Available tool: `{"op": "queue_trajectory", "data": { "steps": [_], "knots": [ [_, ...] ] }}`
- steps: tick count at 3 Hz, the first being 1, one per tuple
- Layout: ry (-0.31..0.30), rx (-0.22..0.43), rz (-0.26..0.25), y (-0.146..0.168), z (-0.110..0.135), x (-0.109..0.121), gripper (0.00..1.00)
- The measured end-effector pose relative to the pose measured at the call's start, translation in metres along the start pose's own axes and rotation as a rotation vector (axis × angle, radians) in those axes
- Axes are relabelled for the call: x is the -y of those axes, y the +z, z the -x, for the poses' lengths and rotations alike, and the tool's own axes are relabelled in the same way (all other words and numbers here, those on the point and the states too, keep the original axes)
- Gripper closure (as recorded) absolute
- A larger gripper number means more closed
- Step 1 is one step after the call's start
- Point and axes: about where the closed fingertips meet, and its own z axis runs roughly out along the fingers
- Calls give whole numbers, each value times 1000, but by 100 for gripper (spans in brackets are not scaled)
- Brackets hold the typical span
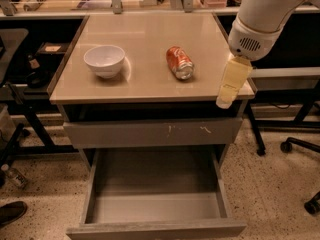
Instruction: Place coke can into middle drawer
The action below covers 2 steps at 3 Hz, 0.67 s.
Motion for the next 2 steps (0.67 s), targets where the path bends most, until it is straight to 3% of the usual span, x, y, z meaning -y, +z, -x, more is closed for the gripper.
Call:
{"op": "queue_trajectory", "data": {
  "steps": [1,2],
  "knots": [
    [39,16,-12,-1,28,4,0],
    [28,22,-18,-1,81,-13,0]
  ]
}}
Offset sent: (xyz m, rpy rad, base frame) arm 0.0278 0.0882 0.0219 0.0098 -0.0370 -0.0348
